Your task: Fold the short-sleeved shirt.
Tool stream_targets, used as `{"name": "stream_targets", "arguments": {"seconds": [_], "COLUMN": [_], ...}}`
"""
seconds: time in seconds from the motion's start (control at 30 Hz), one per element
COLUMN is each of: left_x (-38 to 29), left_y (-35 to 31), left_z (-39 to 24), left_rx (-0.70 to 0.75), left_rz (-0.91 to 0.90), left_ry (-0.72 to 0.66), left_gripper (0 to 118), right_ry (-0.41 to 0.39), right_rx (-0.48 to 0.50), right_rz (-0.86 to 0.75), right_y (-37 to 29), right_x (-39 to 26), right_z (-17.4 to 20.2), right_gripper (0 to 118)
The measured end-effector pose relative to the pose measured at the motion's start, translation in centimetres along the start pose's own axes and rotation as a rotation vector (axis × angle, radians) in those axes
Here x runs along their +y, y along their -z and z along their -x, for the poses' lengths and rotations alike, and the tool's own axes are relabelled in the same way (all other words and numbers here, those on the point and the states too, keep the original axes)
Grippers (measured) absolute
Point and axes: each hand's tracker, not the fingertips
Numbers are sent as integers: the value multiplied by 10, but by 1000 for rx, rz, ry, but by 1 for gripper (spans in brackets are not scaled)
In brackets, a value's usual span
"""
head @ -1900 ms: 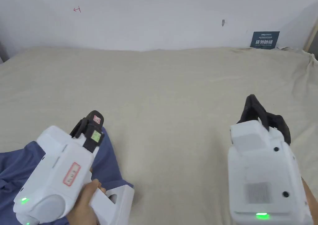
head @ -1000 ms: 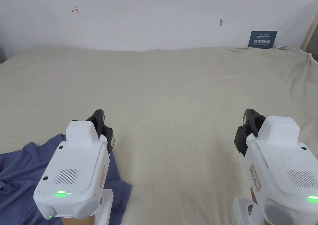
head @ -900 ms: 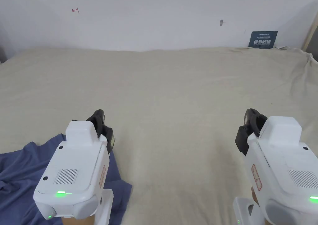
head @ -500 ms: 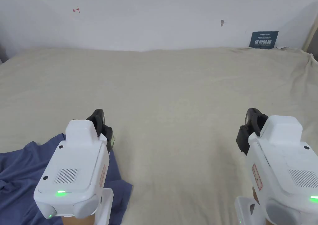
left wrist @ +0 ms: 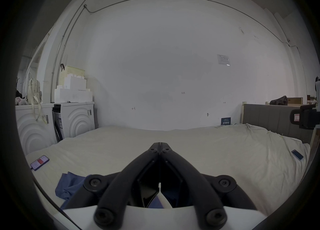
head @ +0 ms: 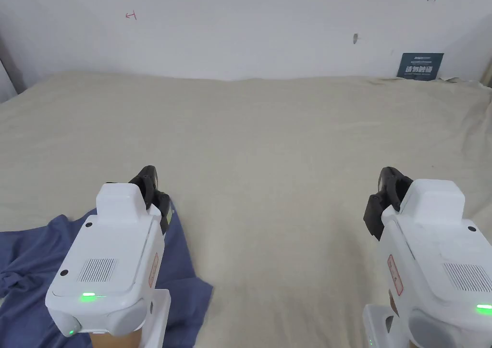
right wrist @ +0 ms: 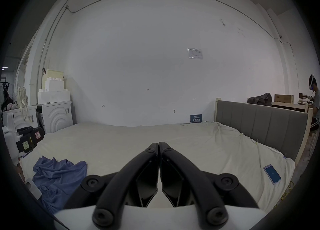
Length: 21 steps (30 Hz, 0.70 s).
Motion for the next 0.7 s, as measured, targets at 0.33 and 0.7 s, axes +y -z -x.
{"name": "stream_targets", "arguments": {"seconds": [0.33, 0.7], "left_x": [1, 2], "left_y": [-19, -55], "left_z": [64, 133], "left_rx": [134, 290], "left_rz": [2, 14], "left_ry": [19, 47], "left_gripper": [0, 0], "right_ry": [-8, -12], "right_rx": [126, 275], "right_rz": [-6, 7], "right_y": [16, 22], "right_x": [3, -3], "right_z": [58, 125], "right_gripper": [0, 0]}}
